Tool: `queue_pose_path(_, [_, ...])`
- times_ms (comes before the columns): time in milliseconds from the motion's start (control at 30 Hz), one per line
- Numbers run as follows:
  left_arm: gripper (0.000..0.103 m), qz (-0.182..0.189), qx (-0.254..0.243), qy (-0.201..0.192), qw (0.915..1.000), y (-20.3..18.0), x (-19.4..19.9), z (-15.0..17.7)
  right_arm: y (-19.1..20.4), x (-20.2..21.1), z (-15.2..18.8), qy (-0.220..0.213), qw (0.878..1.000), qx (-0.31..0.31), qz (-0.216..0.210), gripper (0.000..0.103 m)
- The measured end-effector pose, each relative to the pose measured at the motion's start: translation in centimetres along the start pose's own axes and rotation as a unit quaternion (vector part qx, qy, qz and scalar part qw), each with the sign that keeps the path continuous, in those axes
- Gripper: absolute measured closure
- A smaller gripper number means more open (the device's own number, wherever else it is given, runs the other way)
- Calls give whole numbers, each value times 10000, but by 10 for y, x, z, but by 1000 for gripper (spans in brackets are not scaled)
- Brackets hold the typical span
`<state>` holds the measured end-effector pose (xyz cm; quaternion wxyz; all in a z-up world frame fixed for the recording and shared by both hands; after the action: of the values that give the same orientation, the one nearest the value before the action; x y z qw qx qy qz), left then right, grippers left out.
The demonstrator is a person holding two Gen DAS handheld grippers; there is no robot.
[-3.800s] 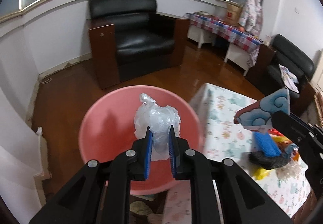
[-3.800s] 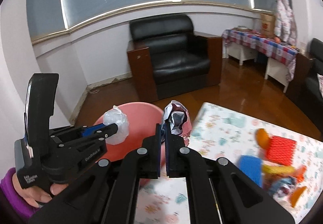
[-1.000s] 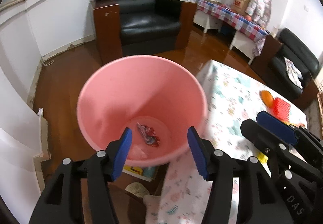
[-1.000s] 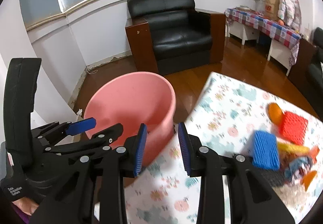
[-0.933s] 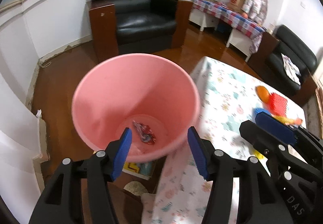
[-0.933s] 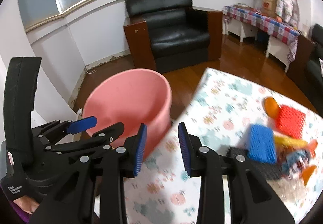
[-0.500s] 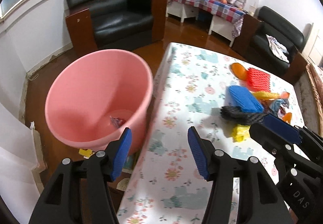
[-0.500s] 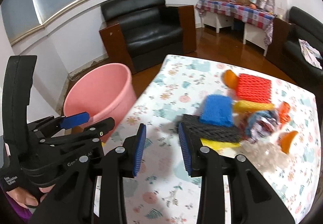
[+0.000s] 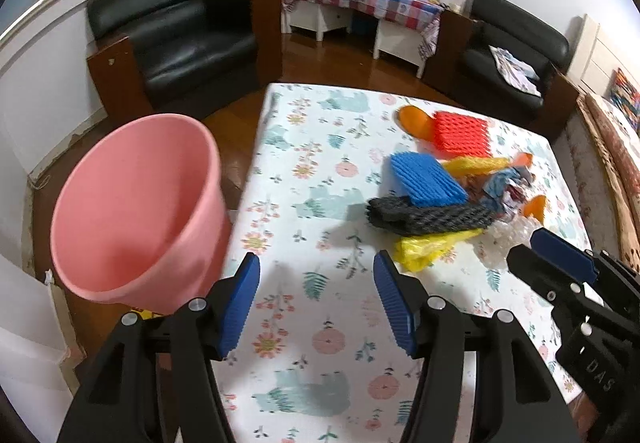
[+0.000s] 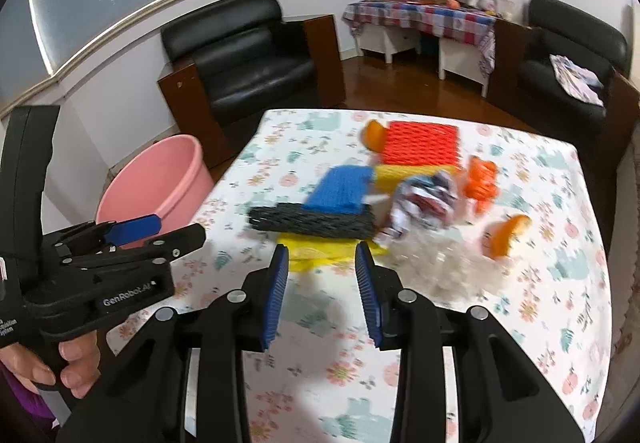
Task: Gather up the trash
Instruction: 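Move both tools back over the trash on the table, then grasp the black foam mesh sleeve with the left tool while the right tool grasps a crumpled wrapper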
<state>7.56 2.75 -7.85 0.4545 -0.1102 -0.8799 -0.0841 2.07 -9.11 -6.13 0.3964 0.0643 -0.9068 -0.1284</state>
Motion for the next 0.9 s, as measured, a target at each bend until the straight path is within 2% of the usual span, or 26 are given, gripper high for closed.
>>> queue_pose_path(167, [44, 240, -211, -8, 9995, -16, -5, 0, -36, 8, 6, -36, 9994, -298, 198, 60])
queue_pose_path(467, [44, 703, -651, -166, 9953, -40, -5, -5, -87, 15, 16, -46, 9963, -766, 392, 60])
queue_pose_path(733, [44, 689, -1554, -297, 9850, -58, -6, -20, -111, 13, 22, -16, 9941, -978, 475, 60])
queue_pose_path(900, [44, 733, -1919, -343, 9781, -66, -15, -30, -125, 13, 22, -22, 9925, -1098, 541, 60])
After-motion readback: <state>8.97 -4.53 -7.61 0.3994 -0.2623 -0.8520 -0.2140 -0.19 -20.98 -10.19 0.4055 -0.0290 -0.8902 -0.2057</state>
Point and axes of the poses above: each gripper's, at about its wrist camera, not at the fingertips, and x roughly against the way its jaws point, y to its left, z to its underside, the point moved 9 cm from there along -x, roughly the way its jaws point, and after that the axes turned 9 degrees about -x, right-handed, at the moved point
